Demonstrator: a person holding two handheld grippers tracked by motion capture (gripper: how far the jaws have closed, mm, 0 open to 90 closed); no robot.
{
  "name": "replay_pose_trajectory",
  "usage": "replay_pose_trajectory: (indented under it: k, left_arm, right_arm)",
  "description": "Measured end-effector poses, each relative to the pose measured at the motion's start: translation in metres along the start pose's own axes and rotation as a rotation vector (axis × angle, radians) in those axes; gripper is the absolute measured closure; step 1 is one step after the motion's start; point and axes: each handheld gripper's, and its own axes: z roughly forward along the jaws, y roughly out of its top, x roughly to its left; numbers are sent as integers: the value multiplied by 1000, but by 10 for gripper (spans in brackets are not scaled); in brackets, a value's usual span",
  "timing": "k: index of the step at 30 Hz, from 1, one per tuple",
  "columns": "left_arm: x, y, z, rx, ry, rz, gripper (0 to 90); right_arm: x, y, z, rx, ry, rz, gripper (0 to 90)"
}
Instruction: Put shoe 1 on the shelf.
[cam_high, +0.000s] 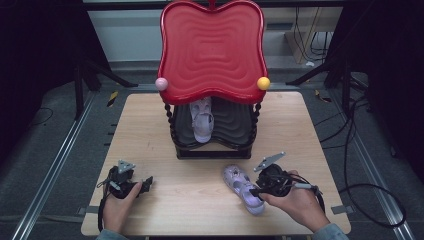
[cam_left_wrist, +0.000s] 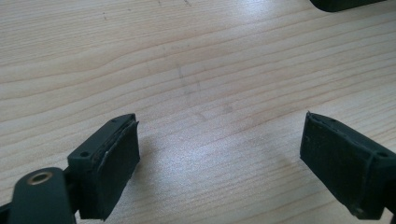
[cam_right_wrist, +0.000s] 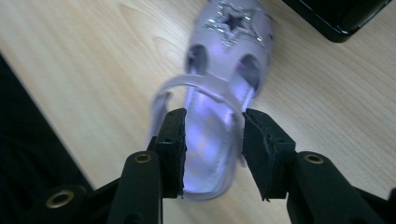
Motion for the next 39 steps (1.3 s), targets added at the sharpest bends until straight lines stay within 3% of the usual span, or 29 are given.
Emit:
replay_pose_trajectory:
  k: [4,11,20,28,34,39]
  left_arm:
    - [-1,0,0,1,-3,0,110]
    - [-1,0,0,0,-5,-5,108]
    - [-1,0,0,1,-8,-3,108]
    - [-1,0,0,1,-9,-4,108]
    - [-1,0,0,2,-7,-4,108]
    - [0,0,0,2,-6,-3,108]
  right_arm:
    - [15,3,-1,17,33,-2,583]
    - [29,6,26,84,53,0,596]
    - [26,5,55,167,51,15,712]
    - [21,5,55,180,45,32,849]
    - [11,3,40,82,87,95,864]
    - [6,-5,29,-54,195,142,866]
